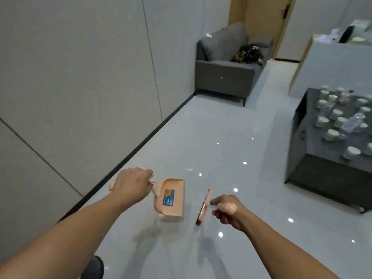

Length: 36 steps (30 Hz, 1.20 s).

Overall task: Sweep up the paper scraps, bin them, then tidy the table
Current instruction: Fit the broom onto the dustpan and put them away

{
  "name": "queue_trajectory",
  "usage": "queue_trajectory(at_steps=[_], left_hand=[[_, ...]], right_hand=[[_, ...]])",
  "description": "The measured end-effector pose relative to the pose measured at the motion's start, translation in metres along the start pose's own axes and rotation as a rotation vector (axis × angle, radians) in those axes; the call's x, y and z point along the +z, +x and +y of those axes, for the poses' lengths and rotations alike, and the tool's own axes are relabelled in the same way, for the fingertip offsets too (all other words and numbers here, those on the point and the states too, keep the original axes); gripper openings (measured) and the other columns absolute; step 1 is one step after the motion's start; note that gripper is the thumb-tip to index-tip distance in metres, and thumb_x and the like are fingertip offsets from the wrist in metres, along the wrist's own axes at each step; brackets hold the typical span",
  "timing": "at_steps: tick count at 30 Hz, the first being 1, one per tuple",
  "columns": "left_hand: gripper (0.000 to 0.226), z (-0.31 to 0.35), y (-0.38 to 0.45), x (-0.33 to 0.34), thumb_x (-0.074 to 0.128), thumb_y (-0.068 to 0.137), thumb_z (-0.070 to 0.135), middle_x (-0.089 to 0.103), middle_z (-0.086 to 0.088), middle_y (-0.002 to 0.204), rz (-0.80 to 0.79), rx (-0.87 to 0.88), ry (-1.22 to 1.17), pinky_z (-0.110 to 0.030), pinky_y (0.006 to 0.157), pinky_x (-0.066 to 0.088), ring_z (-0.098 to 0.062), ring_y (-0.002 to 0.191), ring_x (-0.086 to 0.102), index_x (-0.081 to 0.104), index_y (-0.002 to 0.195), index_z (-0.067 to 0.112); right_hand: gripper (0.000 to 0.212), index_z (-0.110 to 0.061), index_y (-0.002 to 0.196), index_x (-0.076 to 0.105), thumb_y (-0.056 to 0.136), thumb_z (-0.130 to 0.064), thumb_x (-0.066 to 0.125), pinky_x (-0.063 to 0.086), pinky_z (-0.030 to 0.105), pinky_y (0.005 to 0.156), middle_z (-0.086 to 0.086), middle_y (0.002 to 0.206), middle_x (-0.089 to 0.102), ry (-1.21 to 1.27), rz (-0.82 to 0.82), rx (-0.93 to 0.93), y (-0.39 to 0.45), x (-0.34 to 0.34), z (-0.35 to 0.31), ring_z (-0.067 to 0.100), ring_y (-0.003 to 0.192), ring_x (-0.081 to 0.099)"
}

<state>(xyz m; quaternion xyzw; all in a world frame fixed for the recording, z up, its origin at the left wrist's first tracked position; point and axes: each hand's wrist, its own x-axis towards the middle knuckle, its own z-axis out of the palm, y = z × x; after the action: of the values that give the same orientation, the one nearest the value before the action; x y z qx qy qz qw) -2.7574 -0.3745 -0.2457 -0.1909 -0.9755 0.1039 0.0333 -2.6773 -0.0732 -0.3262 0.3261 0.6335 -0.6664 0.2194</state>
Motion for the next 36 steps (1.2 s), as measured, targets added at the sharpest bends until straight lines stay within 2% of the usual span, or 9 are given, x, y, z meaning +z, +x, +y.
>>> queue_trajectory(at_steps=[5,7,10,15,21,26,30,33,36], left_hand=[[0.021,0.075,0.105,0.002,0.049,0.087,0.047,0.059,0.005,0.073,0.011,0.144,-0.071,-0.03,0.055,0.03,-0.021,0.066,0.053,0.059,0.091,0.029],[0.02,0.106,0.146,0.004,0.05,0.087,0.047,0.059,0.004,0.073,0.015,0.223,-0.089,-0.03,0.055,0.029,-0.021,0.064,0.049,0.059,0.092,0.03],[0.02,0.155,0.211,0.006,0.051,0.087,0.045,0.061,0.004,0.075,0.024,0.377,-0.107,-0.03,0.055,0.03,-0.022,0.063,0.05,0.06,0.094,0.029],[0.021,0.236,0.323,0.011,0.05,0.088,0.044,0.064,0.001,0.084,0.018,0.598,-0.149,-0.03,0.057,0.03,-0.024,0.076,0.06,0.062,0.097,0.029],[0.023,0.326,0.445,-0.01,0.051,0.086,0.046,0.061,0.001,0.085,-0.026,0.823,-0.132,-0.029,0.059,0.033,-0.023,0.074,0.056,0.061,0.094,0.027],[0.032,0.392,0.498,-0.035,0.057,0.082,0.058,0.054,0.005,0.075,-0.033,0.962,-0.077,-0.03,0.058,0.032,-0.02,0.069,0.05,0.06,0.091,0.028],[0.044,0.417,0.515,-0.037,0.054,0.078,0.071,0.041,0.008,0.062,-0.034,1.026,-0.076,-0.03,0.056,0.032,-0.018,0.062,0.046,0.06,0.087,0.029],[0.047,0.42,0.529,-0.031,0.051,0.079,0.074,0.045,0.008,0.058,-0.052,0.985,-0.097,-0.029,0.053,0.03,-0.014,0.053,0.044,0.061,0.084,0.028],[0.056,0.423,0.539,-0.022,0.036,0.078,0.079,0.048,0.007,0.058,-0.086,0.912,-0.105,-0.029,0.052,0.033,-0.014,0.053,0.048,0.06,0.082,0.029]], right_hand=[[0.044,0.001,0.092,0.064,0.055,-0.022,0.057,0.028,0.022,0.042,0.018,0.07,0.058,0.142,0.15,0.001,0.017,-0.074,-0.024,0.019,0.047,0.041],[0.042,-0.001,0.094,0.067,0.065,-0.03,0.062,0.031,0.022,0.042,0.017,0.065,0.061,0.18,0.239,0.002,0.029,-0.1,-0.029,0.019,0.044,0.043],[0.035,0.0,0.098,0.064,0.084,-0.031,0.054,0.034,0.021,0.041,0.019,0.062,0.066,0.237,0.362,0.016,0.053,-0.14,-0.039,0.02,0.042,0.048],[0.034,-0.003,0.095,0.063,0.088,-0.032,0.046,0.037,0.023,0.041,0.023,0.065,0.068,0.328,0.523,-0.002,0.085,-0.199,-0.076,0.023,0.043,0.051],[0.038,-0.001,0.092,0.066,0.087,-0.029,0.04,0.035,0.022,0.039,0.023,0.064,0.069,0.334,0.683,0.017,0.113,-0.253,-0.155,0.023,0.04,0.051],[0.032,-0.007,0.077,0.066,0.076,-0.03,0.044,0.028,0.019,0.039,0.02,0.056,0.06,0.373,0.677,-0.039,0.139,-0.274,-0.229,0.021,0.035,0.042],[0.036,-0.013,0.069,0.065,0.083,-0.039,0.044,0.022,0.02,0.038,0.012,0.053,0.052,0.442,0.603,-0.069,0.168,-0.289,-0.271,0.019,0.036,0.035],[0.039,-0.014,0.064,0.062,0.087,-0.039,0.042,0.021,0.02,0.039,0.011,0.053,0.05,0.427,0.547,-0.061,0.189,-0.301,-0.29,0.018,0.036,0.034],[0.04,-0.014,0.064,0.062,0.082,-0.041,0.039,0.025,0.016,0.035,0.012,0.054,0.05,0.36,0.493,-0.076,0.204,-0.312,-0.3,0.017,0.034,0.035]])
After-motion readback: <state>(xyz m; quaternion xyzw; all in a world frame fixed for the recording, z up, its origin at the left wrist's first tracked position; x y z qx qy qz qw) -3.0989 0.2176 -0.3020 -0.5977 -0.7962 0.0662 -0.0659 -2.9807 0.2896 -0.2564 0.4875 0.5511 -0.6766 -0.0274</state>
